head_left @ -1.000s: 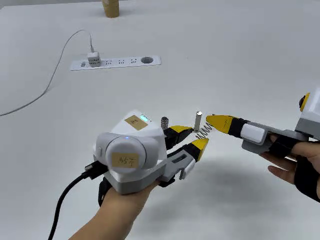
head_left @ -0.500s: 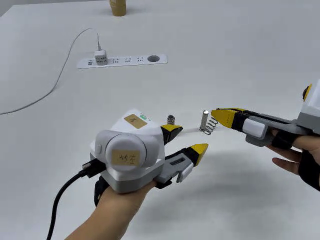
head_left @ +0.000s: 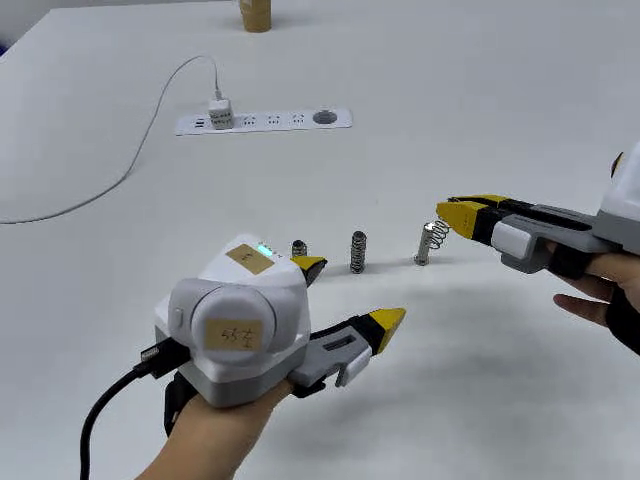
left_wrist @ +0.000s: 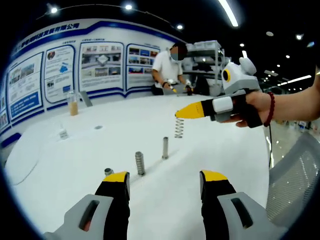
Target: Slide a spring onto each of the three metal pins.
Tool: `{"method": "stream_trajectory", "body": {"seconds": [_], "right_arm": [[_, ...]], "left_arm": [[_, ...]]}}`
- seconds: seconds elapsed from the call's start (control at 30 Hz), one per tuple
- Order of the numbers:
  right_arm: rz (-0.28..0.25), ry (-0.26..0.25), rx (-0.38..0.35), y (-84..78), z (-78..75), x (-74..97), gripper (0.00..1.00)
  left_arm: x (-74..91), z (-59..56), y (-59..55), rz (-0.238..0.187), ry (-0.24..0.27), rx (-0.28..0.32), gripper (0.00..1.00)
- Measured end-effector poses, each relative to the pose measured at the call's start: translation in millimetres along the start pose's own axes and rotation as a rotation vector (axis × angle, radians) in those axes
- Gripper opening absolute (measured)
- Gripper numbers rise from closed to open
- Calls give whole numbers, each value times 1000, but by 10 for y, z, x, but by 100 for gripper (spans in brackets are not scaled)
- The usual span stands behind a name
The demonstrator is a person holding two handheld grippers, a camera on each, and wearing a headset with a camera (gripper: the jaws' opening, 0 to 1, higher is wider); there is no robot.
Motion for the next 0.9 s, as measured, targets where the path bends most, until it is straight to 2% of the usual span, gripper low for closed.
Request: {"method": "stream_trajectory", "body": {"seconds": [0.3,0.53,0.7,0.9], "right_arm": [[14,-43,76,45,-101,-124,11],[19,-69,127,70,-183,-198,11],[24,-86,162,73,-233,-244,11],[47,-98,199,15,-259,-302,11]], "left_arm": [[91,111,-66,19,51,9,71],[138,178,-160,33,69,44,76],[160,214,-180,31,82,64,79],[177,252,-186,30,98,62,82]]}}
Point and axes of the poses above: the centre of the closed fingertips' face, and the gripper's own axes: x roughly backward along the fingers, z roughly to its left, y roughly out of its top, the point moved 2 cm from there along x, roughly backward along the fingers, and after that the axes turned 6 degrees about z, right-handed, at the moved point
